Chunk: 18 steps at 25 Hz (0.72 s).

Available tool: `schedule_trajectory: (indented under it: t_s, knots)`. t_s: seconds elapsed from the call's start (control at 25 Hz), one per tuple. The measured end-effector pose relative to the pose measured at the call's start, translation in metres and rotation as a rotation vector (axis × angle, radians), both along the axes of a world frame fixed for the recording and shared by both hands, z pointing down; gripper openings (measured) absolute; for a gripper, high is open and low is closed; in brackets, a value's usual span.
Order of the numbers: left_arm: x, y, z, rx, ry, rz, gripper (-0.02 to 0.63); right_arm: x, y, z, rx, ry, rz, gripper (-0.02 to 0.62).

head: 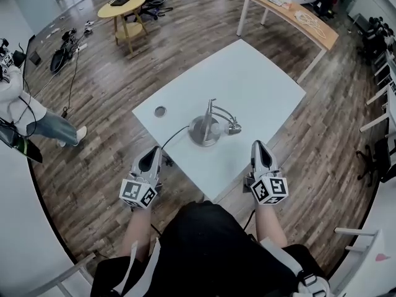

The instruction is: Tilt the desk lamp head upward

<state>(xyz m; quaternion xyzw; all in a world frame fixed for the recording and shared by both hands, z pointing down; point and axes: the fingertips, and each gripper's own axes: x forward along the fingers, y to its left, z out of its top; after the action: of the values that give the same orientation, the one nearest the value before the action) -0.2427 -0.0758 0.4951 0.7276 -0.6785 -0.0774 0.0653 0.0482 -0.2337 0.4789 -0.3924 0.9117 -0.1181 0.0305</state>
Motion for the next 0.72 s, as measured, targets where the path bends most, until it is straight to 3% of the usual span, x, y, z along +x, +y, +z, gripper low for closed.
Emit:
schedule_trajectory:
  t_s: [0.44, 0.72]
  knots:
    - [0.011, -0.082, -0.012, 0.005, -0.047, 0.005, 0.000, -0.007, -0.081, -0.002, 0.012, -0.021, -0.049, 0.005]
    - [0.018, -0.108, -0.009, -0.012, -0.059, 0.012, 0.000, -0.014, -0.097, 0.004, -0.010, -0.035, -0.099, 0.005]
